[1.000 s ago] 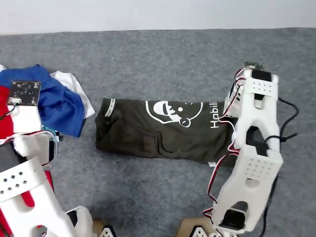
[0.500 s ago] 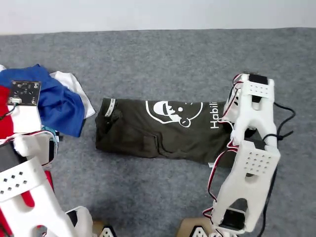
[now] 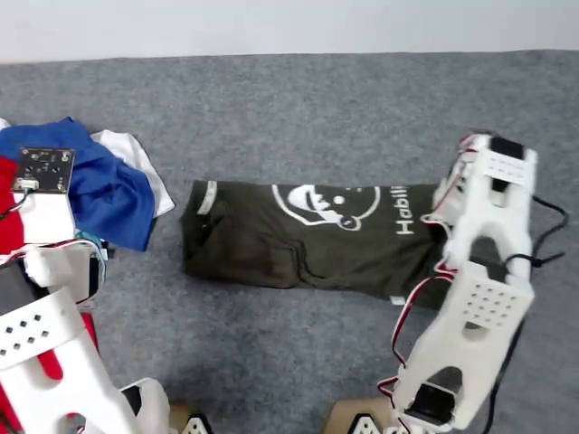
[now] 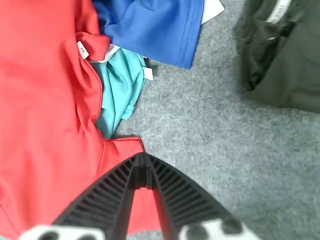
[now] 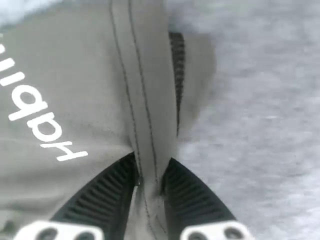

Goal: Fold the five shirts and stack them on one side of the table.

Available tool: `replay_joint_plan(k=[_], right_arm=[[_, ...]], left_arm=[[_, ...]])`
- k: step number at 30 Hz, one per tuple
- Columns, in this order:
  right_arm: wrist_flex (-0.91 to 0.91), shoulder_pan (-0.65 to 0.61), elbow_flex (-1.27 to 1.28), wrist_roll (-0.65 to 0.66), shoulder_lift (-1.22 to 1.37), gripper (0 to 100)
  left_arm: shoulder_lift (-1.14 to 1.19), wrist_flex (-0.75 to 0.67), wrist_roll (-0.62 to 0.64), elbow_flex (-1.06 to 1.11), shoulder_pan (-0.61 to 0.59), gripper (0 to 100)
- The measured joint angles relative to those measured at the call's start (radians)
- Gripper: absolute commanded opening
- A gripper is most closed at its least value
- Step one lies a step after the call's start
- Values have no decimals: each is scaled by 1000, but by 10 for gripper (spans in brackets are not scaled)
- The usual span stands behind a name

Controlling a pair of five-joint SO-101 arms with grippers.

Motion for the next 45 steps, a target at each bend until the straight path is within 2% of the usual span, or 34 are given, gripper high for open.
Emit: replay_joint_plan(k=[7,12,18,23,30,39,45], right_arm=[[-48,138,0,147,0,9],[-58,210,0,204,0,9],[11,215,0,250,-35,9],[103,89,0,252,-150,9],[169,-176,0,218,-296,9],[149,-476,0,135,-308,9],[72,-603,0,97,-308,9]], left_arm=[[0,0,0,0,0,3],[0,0,0,0,0,3],[0,0,0,0,0,3],[0,0,0,0,0,3],[0,0,0,0,0,3],[0,0,0,0,0,3],[-8,0,0,26,0,3]])
